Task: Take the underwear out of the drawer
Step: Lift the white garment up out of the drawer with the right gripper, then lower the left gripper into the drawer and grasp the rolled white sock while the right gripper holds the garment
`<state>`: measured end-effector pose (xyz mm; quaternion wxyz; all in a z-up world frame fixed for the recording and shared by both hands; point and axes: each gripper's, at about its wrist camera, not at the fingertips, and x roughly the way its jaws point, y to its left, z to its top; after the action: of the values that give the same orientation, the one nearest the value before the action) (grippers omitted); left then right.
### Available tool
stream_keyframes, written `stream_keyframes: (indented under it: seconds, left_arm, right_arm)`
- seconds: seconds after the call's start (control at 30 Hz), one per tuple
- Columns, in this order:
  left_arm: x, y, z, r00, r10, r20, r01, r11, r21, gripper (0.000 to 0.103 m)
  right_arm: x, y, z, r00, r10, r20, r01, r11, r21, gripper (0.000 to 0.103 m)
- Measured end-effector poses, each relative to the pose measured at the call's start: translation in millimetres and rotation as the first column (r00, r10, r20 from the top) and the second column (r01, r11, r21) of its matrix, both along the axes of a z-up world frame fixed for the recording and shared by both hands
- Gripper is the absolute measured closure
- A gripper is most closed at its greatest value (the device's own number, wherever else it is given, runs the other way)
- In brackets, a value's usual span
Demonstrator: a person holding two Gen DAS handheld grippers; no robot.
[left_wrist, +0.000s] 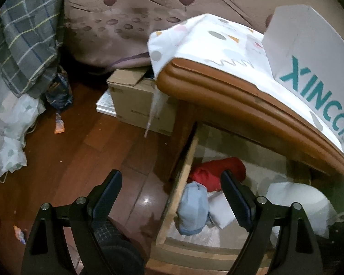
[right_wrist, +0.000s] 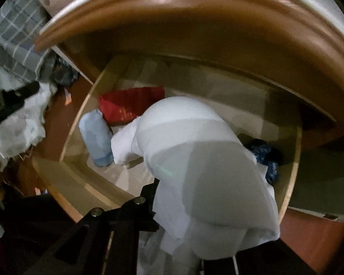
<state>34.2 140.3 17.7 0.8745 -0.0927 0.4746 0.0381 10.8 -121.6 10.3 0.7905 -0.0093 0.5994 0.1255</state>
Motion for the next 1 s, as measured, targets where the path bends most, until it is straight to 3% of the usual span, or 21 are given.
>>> stream_keyframes:
  seconds: [0.23,0.43,0.63,1.0]
  left_arm:
    - [3.7,-22.0,-15.5,0.995,-0.090,-0.038,0.089,0.996,-0.020,0.017]
    - [2.9,-49.4,-36.4,0.978,-0.178,-0.106,0.176,0.984,-0.032,0.016]
    - [1.8,-80.6,-50.7,0.950,-0.275,-0.148,0.277,0.961,-0.002,0.016]
    - [-4.9,-110.2,-70.2,0.901,-0.378,-0.213,0.395,0.917,0.045,0.016]
  right_arm:
    - [-27.5,-30.2,11.6,0.988,-0.066,0.142,0.062,0.997,0.035,0.092]
    - [-35.9,-50.4,10.4,0.968,-0.134,0.212,0.129,0.991,0.037,0.092]
    - [-35.4,-58.2,0.6,0.969,-0.169,0.180,0.163,0.986,0.046,0.092]
    - [-40.3,-79.6,11.7,0.956,-0.210,0.202,0.193,0.976,0.101,0.092]
